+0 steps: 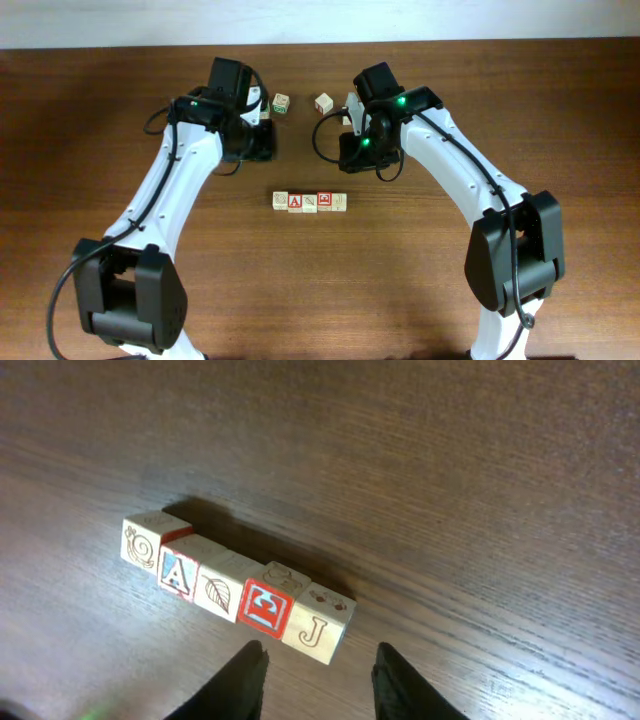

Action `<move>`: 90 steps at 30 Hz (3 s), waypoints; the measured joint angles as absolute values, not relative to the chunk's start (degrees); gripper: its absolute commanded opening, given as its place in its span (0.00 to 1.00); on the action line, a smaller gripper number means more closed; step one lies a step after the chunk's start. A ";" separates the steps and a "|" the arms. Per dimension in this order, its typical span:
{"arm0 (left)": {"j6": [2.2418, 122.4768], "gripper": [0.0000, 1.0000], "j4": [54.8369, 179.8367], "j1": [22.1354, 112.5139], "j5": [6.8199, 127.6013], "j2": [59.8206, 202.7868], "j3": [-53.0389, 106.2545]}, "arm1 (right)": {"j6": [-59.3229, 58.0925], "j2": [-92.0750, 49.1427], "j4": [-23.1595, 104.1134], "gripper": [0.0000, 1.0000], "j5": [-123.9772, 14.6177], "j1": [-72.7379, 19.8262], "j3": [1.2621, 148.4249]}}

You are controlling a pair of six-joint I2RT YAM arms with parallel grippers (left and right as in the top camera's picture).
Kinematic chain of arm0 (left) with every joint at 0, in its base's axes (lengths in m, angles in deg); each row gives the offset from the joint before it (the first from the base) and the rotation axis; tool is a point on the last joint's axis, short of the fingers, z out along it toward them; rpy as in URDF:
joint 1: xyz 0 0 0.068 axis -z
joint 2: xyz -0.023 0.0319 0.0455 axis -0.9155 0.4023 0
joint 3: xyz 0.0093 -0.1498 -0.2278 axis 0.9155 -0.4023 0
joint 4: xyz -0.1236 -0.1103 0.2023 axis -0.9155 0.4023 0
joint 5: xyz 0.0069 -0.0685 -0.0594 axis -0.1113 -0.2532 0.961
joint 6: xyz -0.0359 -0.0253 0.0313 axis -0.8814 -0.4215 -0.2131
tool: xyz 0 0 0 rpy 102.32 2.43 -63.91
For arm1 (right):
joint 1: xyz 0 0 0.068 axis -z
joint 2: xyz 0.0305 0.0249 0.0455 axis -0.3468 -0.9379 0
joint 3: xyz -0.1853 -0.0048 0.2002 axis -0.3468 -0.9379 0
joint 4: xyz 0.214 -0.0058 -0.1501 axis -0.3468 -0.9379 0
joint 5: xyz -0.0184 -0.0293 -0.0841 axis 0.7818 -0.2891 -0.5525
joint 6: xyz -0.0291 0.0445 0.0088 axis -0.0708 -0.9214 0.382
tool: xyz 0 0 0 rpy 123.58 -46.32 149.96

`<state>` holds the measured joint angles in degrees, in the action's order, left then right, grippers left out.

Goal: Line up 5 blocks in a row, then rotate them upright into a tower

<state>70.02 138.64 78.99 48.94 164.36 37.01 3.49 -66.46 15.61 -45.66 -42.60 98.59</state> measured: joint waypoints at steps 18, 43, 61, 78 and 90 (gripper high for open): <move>59.75 0.00 131.25 83.73 42.67 165.11 26.39 | 3.06 -66.46 11.42 0.22 -44.79 -32.06 98.59; 58.85 0.00 125.30 87.64 35.98 172.76 24.55 | 3.32 -66.46 10.41 0.22 -44.83 -32.06 98.57; 58.72 0.00 126.44 87.66 35.96 172.76 24.55 | 3.43 -66.46 10.41 0.21 -44.83 -32.06 98.57; 60.21 0.00 125.68 87.66 37.68 172.76 24.55 | 3.45 -66.46 10.41 0.22 -44.83 -32.06 98.57; 60.21 0.00 125.74 87.66 40.26 172.76 24.55 | 3.43 -66.46 10.19 0.21 -45.73 -32.06 98.57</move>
<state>60.21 125.74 87.66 40.26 172.76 24.55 3.43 -66.46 10.19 -45.73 -32.06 98.57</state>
